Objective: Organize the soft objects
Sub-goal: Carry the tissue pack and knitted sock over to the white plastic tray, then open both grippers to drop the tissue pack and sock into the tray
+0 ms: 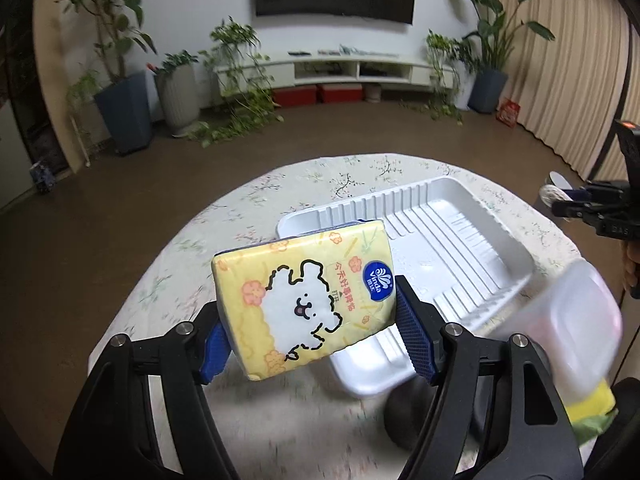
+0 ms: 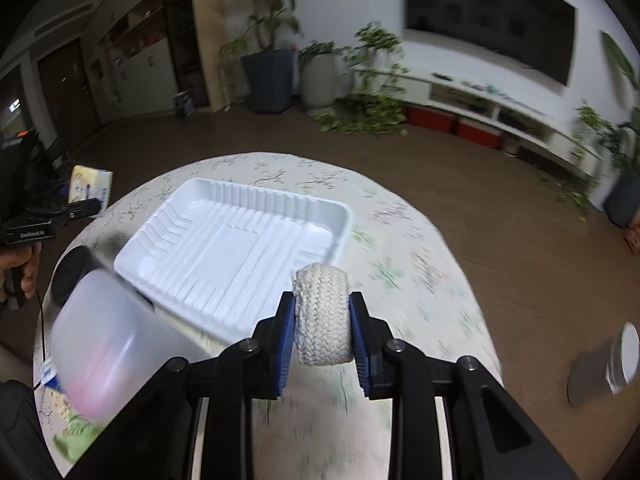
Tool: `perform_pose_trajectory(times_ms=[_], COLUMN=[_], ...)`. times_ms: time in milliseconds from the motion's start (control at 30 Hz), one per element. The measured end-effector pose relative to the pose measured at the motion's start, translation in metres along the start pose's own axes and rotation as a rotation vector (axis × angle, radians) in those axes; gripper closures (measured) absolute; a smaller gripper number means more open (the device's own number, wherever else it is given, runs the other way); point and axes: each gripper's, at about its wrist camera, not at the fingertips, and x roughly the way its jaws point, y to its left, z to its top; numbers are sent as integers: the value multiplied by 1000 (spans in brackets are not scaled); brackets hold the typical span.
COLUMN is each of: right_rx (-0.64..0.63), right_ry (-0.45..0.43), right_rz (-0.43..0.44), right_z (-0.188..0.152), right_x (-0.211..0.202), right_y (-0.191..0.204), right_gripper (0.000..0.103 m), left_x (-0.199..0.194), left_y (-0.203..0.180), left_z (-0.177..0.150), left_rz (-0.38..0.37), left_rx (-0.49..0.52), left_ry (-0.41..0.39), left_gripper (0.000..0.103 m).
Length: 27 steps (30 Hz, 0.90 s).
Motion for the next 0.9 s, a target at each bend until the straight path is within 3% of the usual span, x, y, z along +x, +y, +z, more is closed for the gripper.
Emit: perform_pose_trajectory(times_ms=[167, 433, 900], right_rx=[-82, -187, -183], right_ry=[39, 143, 192], right_rz=[66, 82, 73], right_z=[25, 37, 22], right_x=[42, 95, 131], right_y=[10, 33, 37], right_gripper=[74, 74, 74], left_x=[36, 79, 89], left_y=[-5, -22, -32], left_z=[11, -1, 0], left_rz=[-59, -81, -78], left_rx=[41, 119, 161], left_ry=[47, 139, 152], left_gripper=[34, 34, 32])
